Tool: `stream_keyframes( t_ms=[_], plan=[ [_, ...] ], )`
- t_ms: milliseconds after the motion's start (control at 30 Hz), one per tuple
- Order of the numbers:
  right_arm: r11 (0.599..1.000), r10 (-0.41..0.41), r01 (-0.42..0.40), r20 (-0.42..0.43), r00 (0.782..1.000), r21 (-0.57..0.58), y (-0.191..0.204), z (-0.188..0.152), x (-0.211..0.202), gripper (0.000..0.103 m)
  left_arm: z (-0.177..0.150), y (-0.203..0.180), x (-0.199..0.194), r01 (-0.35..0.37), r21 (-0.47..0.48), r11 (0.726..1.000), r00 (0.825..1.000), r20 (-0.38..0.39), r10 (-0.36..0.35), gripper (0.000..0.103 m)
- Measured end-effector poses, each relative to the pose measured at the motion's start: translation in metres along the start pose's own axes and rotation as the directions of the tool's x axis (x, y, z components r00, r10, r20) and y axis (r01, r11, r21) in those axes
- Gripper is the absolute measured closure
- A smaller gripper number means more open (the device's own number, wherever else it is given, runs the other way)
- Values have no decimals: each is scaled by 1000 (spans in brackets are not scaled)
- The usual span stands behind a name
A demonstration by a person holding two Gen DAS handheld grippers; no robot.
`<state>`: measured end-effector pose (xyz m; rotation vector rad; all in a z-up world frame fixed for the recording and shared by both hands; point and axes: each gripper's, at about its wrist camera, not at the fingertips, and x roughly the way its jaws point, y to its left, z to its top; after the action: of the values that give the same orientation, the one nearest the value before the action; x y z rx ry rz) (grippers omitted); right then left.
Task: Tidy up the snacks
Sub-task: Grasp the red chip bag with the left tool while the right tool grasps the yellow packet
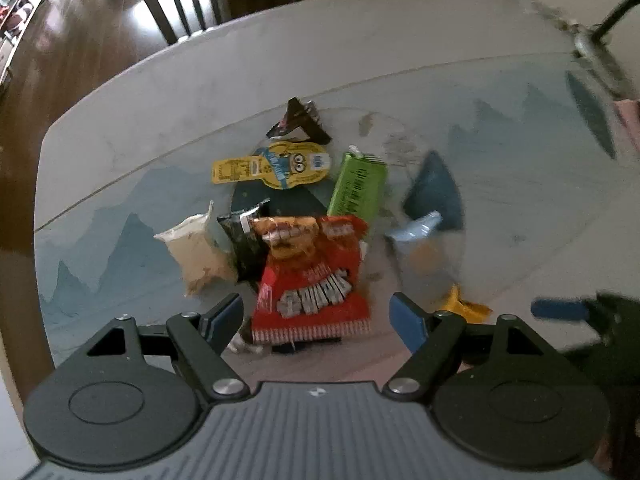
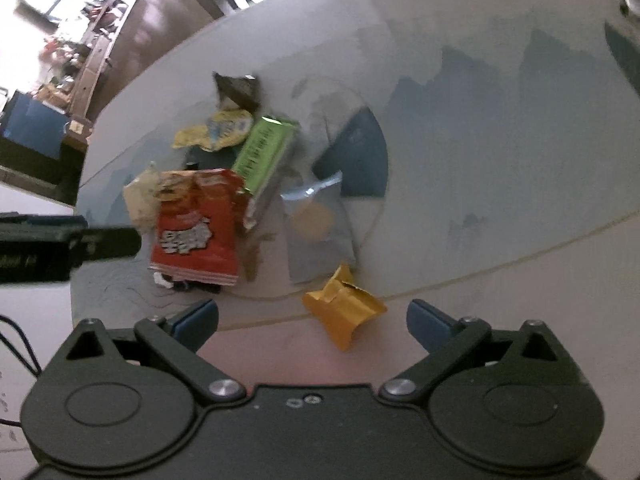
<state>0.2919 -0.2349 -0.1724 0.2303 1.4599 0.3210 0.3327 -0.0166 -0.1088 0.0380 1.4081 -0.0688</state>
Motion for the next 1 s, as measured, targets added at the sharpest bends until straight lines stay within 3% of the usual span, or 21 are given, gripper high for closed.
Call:
stream_keyframes(
  t_ms=[100, 267, 500, 600, 900, 1000],
  plan=[
    [1000, 8, -7, -35, 999, 24, -4, 2, 14, 4, 12, 1, 22, 22, -39, 999, 998, -51, -24, 23],
    [999, 21, -17, -77, 997, 42, -7, 6, 28, 6, 26, -3, 56, 1, -68, 998, 992, -123, -9, 23],
    [998, 12, -3, -135, 991, 68, -12, 11, 47, 10, 41, 3, 93, -28, -87, 996, 971, -239, 6, 23],
    [998, 4, 6, -149, 989, 67, -13, 12, 52, 13, 44, 4, 100, -12, -96, 995, 965, -261, -13, 23],
    [999, -32, 38, -161, 986, 30, -7, 12, 63, 29, 49, -9, 111, -44, -48, 998, 958, -285, 29, 23],
    [998, -59, 59, -149, 987, -2, -4, 11, 63, 41, 50, -10, 109, -48, -54, 997, 964, -264, 32, 23]
  ],
)
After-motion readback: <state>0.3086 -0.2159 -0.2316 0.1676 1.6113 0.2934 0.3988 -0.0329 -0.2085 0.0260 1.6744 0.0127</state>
